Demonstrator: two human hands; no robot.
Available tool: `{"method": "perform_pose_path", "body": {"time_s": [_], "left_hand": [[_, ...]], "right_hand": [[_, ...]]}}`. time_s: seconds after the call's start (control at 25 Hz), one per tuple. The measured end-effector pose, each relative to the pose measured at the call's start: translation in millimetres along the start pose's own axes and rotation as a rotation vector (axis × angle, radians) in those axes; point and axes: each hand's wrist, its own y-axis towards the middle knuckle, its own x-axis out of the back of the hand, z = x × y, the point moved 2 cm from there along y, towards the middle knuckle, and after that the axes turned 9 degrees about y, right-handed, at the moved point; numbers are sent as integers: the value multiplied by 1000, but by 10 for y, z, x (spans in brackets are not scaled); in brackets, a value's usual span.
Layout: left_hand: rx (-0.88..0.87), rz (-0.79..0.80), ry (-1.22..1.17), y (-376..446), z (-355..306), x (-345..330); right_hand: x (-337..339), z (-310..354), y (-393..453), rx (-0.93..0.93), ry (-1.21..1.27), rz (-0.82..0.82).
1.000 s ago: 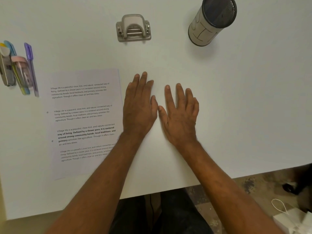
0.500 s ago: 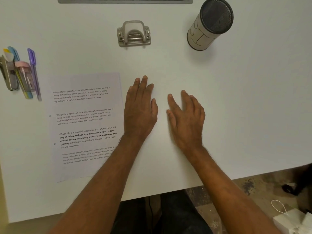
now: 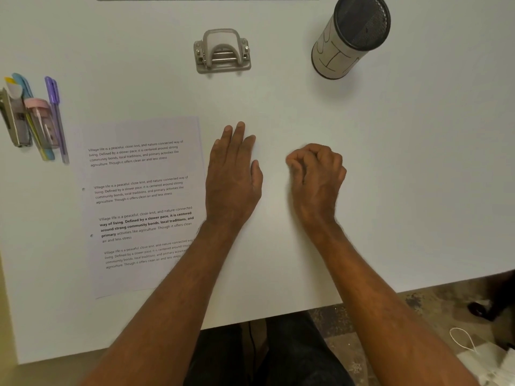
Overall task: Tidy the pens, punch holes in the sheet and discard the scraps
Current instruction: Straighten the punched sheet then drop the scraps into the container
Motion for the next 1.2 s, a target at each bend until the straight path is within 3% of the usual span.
{"method": "perform_pose_path", "body": {"time_s": [0.16,0.36,0.64,0.92,1.2], "left_hand": [[8,-11,-37,5,-9,-2],[41,-29,-159,70,-42,18],[44,-93,-325,597,-282,70],[21,-59,-381,1153,-692,27],[51,-16,-431,1461,-921,21]], "right_hand": [[163,42,57,-152,203,6],[516,224,388,-102,467,-167],[1051,414,1395,107,255,-370],[1113,397,2023,164,-144,-113],[1179,356,2148,245,10,-40]]}}
